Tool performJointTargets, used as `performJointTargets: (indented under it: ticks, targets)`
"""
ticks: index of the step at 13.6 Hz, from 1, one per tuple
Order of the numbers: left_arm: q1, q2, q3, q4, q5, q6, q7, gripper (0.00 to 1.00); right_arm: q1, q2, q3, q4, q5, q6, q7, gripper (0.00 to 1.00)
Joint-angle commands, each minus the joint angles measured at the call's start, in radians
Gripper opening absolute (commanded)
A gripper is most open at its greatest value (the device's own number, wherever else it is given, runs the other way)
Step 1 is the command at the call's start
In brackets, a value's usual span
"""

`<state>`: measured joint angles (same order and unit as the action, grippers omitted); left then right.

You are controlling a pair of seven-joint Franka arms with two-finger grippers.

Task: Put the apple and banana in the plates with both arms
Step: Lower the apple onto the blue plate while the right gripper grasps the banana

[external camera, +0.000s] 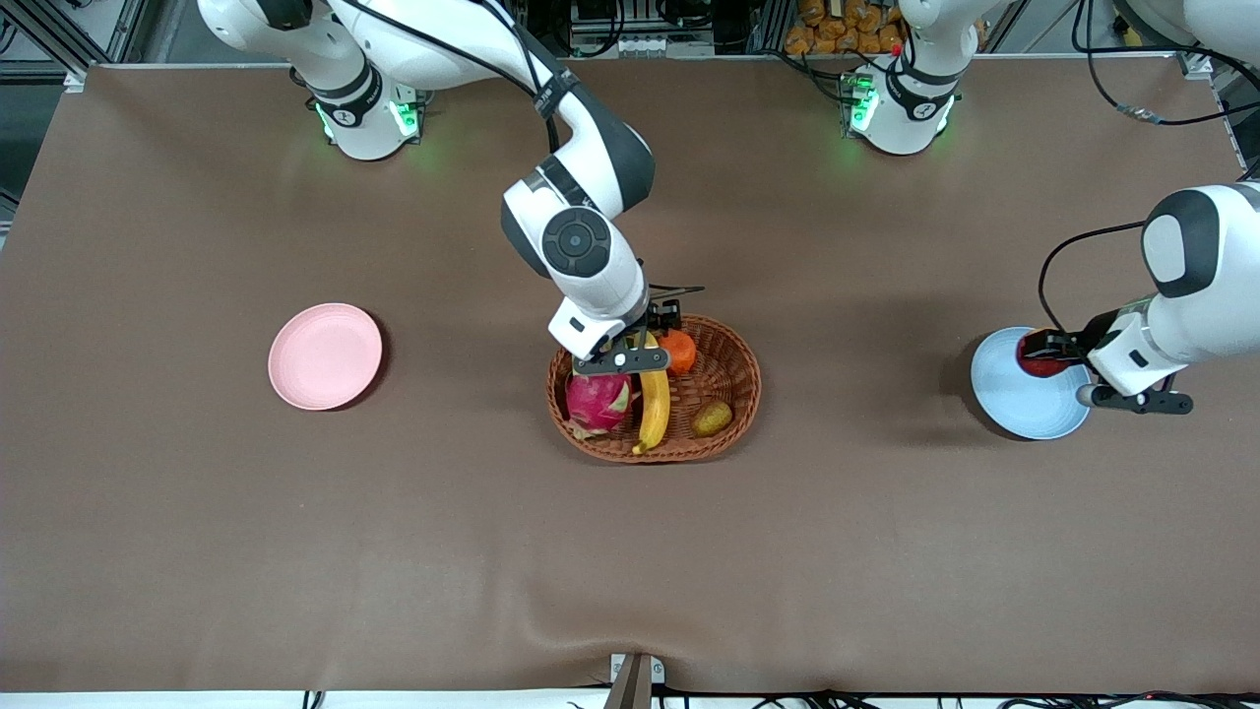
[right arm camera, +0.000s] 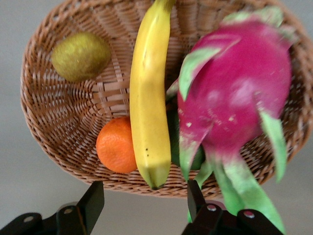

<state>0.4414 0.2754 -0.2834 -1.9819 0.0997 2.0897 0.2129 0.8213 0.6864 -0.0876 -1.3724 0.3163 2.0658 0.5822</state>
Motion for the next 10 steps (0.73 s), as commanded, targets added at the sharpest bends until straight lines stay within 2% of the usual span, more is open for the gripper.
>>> performJointTargets:
  ticks: [1,6,10]
  targets:
    - [0.054,-0.009,-0.013,-0.089,0.055,0.122,0.014,0.18,0.015,0.019,-0.011,0.006,0.03,0.005,0.018,0.77]
    - [0.077,0.068,-0.013,-0.094,0.061,0.228,0.048,0.18,0.013,0.045,-0.011,0.006,0.033,0.029,0.019,0.79]
    - [0.082,0.111,-0.013,-0.09,0.069,0.26,0.049,0.18,0.015,0.067,-0.011,0.006,0.084,0.082,0.027,0.79]
